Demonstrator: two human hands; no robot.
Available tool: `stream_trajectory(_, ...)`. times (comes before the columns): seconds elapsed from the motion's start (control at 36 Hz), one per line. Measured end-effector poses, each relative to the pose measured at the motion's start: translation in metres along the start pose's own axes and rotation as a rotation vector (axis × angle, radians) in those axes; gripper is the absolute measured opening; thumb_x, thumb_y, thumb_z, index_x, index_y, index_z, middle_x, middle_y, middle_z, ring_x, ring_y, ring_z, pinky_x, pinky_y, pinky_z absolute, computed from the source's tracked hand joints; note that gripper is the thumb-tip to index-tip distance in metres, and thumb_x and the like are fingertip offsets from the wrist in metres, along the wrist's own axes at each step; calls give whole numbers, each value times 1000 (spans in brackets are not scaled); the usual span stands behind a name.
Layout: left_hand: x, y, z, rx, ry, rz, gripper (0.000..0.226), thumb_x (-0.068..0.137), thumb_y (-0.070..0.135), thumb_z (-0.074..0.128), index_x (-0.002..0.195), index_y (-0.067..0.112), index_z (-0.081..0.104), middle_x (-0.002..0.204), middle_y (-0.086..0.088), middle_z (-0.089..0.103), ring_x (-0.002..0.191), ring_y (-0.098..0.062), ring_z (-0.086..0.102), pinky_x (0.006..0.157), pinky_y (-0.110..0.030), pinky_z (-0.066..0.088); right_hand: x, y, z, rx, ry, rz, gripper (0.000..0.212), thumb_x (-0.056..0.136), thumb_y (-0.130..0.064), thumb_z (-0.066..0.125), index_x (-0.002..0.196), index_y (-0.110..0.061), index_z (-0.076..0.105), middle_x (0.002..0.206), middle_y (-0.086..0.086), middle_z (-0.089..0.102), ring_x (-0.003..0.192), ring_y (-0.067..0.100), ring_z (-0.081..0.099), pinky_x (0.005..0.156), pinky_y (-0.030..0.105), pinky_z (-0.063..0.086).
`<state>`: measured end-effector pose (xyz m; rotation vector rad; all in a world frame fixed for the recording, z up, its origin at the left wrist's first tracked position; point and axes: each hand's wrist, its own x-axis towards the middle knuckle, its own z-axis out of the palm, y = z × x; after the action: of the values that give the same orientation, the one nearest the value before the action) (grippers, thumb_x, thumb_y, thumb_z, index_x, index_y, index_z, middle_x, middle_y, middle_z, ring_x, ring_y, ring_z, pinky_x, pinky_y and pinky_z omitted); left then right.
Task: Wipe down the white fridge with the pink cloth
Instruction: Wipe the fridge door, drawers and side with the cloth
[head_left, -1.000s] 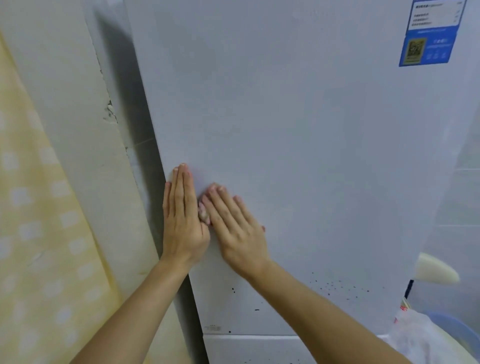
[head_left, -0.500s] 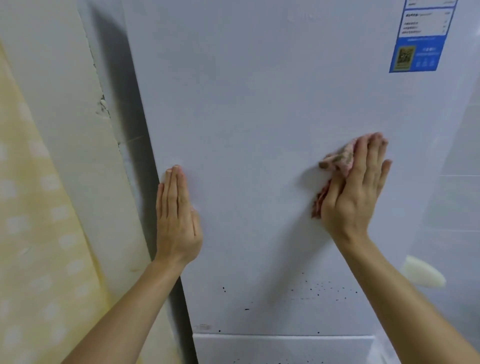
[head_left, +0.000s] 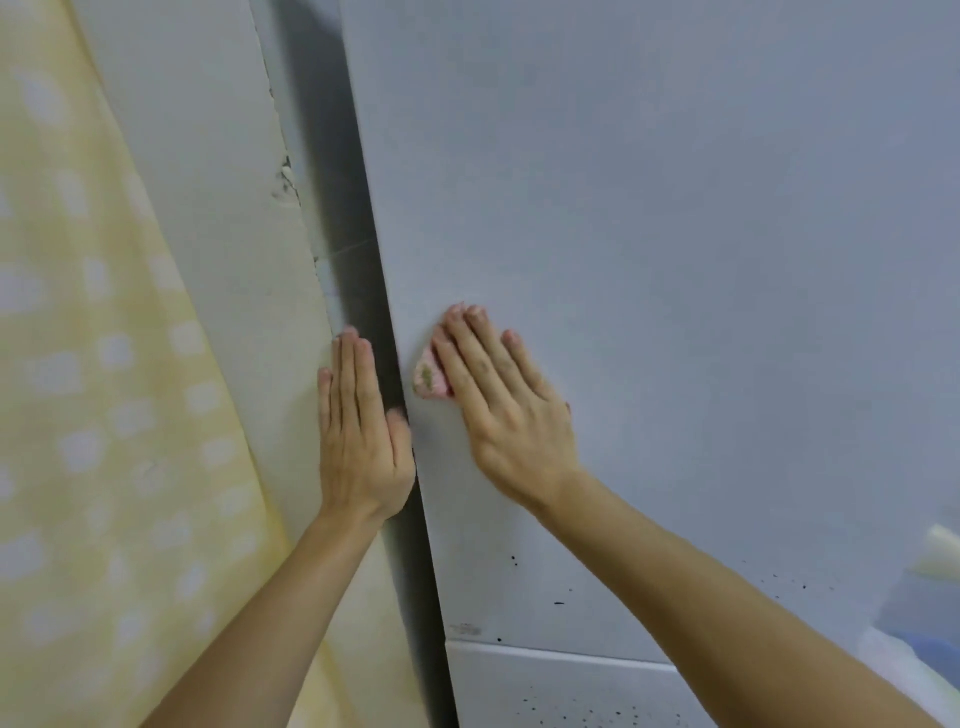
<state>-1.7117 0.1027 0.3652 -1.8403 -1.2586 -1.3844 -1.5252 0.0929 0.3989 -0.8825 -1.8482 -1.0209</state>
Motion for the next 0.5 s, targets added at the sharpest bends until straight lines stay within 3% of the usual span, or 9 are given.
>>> stream_trajectory(0.14, -16, -19, -19, 33, -54, -57, 69, 99, 12, 33, 162, -9, 13, 174, -21, 10, 163, -30, 8, 133, -47, 5, -51, -14, 13, -105, -238, -249, 59, 107, -5, 11, 166, -4, 16, 174, 15, 9, 162, 28, 5, 133, 42, 1)
stream_trajectory(0.28, -32, -11, -29, -25, -120, -94, 67, 101, 13, 31, 163, -5, 14, 175, -16, 10, 163, -26, 9, 133, -43, 4, -96, -20, 13, -61, -420, -399, 62, 101, -9, 25, 163, -6, 29, 173, 13, 16, 161, 27, 2, 132, 40, -1)
stream_trajectory(0.39, -47, 6, -33, -125, -183, -144, 60, 103, 13, 37, 162, 2, 29, 171, -11, 28, 159, -20, 25, 132, -36, 17, -99, -25, -3, 85, -433, -324, 70, 96, -5, 33, 166, -7, 22, 174, 12, 13, 163, 25, 0, 133, 41, 0)
stream_trajectory(0.44, -54, 19, -36, -205, -194, -158, 46, 104, 17, 38, 147, 6, 53, 149, -8, 56, 138, -18, 52, 116, -36, 42, -98, -28, -16, 239, -388, -186, 78, 94, 3, 48, 166, -8, 21, 175, 11, 15, 163, 25, 7, 133, 41, 9)
stream_trajectory(0.5, -63, 35, -41, -275, -236, -198, 35, 104, 21, 40, 121, 12, 70, 114, 1, 72, 102, -13, 66, 87, -37, 55, -98, -32, -32, 420, -330, 22, 75, 97, 5, 58, 164, -7, 26, 174, 8, 21, 162, 23, 16, 132, 42, 19)
